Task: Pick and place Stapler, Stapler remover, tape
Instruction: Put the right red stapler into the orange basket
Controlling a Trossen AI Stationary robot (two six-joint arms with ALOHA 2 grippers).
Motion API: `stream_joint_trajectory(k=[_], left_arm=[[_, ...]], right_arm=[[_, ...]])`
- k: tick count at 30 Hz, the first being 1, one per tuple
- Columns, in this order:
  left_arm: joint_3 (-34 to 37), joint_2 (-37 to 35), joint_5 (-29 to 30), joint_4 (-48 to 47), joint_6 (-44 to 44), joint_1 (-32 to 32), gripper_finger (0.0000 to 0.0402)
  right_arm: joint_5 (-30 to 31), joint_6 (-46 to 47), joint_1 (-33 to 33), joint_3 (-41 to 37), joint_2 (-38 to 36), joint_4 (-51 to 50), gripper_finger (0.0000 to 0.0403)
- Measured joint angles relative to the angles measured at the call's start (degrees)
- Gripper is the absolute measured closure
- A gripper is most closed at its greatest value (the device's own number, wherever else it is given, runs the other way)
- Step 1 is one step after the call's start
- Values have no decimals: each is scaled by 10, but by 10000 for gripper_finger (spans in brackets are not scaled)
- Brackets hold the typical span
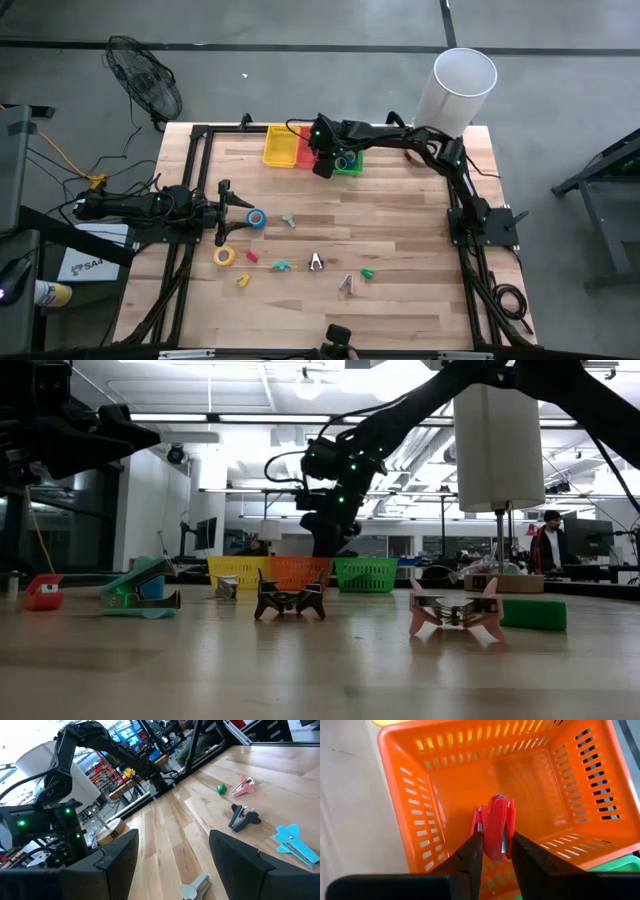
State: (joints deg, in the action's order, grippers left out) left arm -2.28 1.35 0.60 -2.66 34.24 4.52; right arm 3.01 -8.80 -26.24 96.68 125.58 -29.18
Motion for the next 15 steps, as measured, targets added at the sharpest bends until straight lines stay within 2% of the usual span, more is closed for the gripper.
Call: stream_joint_trajectory(k=[15], left_arm=[[0, 0, 0, 0, 0, 0, 163]], right_arm=[[-6, 0, 0, 0, 0, 2, 279]])
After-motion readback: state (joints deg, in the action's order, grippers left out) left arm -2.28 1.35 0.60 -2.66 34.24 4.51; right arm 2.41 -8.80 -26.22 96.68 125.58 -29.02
